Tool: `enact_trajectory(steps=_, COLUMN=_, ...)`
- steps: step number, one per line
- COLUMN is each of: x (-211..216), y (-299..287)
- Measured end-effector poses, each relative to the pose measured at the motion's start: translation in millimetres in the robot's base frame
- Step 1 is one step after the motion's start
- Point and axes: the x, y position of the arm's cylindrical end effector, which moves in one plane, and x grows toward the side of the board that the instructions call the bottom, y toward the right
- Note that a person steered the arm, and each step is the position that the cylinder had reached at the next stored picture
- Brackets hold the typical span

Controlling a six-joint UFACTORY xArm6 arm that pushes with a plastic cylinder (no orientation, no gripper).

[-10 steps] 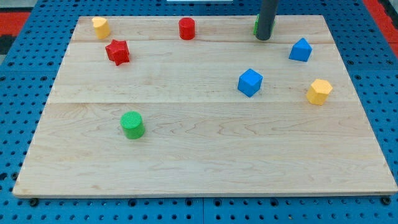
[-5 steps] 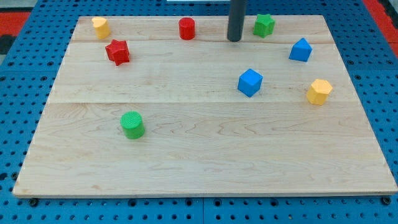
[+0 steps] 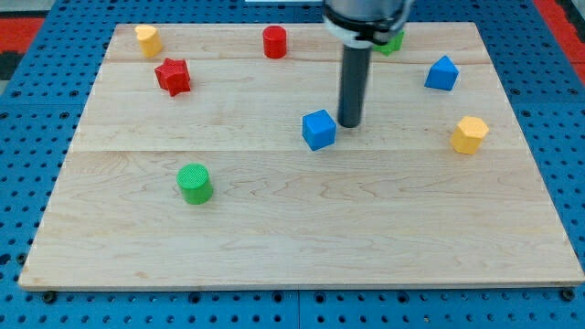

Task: Move the blue cube towards the center left of the board

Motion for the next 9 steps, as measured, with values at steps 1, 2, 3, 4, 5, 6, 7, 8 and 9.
enact_trajectory(steps=1, x=11.3, y=36.6)
enact_trajectory(steps=2, x=12.8, y=-37.9)
enact_trajectory(steps=3, x=12.8, y=-115.5)
enact_trajectory(steps=4, x=13.4, y=-125.4)
enact_trajectory(steps=5, x=48.4, y=-86.2)
enact_trajectory(steps=6, x=27.6, y=-159.2)
enact_trajectory(steps=7, x=-12.6, y=-219.8)
enact_trajectory(steps=8, x=-20.9, y=-155.3)
enact_trajectory(steps=9, x=-56.9, y=-181.4)
